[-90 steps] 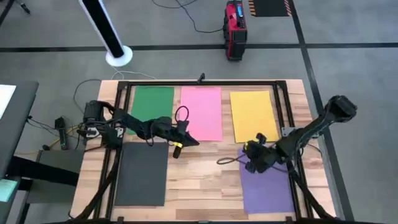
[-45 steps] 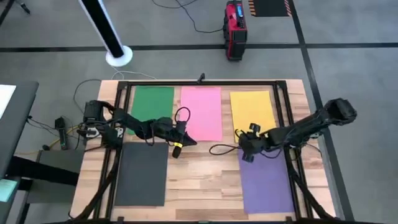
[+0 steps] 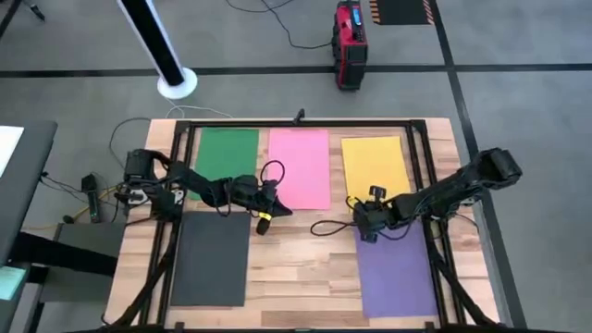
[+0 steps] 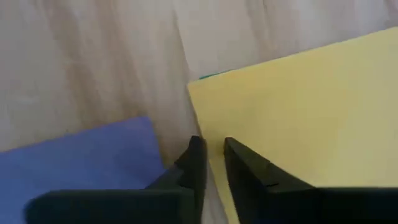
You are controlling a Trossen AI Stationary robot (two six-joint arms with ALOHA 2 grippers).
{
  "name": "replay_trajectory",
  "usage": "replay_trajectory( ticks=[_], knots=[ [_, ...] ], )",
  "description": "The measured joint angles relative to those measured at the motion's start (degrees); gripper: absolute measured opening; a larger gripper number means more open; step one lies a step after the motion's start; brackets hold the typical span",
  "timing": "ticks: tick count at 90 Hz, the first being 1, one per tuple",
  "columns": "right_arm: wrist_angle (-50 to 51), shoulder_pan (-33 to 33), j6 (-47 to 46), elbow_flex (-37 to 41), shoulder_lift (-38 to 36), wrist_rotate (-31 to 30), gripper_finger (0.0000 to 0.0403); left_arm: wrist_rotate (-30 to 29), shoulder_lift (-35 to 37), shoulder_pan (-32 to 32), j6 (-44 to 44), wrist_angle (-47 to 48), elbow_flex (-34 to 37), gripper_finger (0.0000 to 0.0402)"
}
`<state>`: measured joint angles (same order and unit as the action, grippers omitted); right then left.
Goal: Organize paper
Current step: Move the yellow paper to the bottom center of the table
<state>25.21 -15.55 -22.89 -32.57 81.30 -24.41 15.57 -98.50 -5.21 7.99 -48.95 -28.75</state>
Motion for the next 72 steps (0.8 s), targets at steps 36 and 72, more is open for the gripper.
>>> replay_trajectory(
  ticks=[36,72],
  knots=[
    [2.2,0.2,1.6,-4.9,-0.1,0.3,0.0001,0.1,0.0,0.0,0.7,0.6,0.0,0.0000],
    [2.9,2.8,2.4,-4.1,5.1,-0.1,0.0092,0.2,0.0,0.0,0.6,1.6,0.0,0.0000]
  ],
)
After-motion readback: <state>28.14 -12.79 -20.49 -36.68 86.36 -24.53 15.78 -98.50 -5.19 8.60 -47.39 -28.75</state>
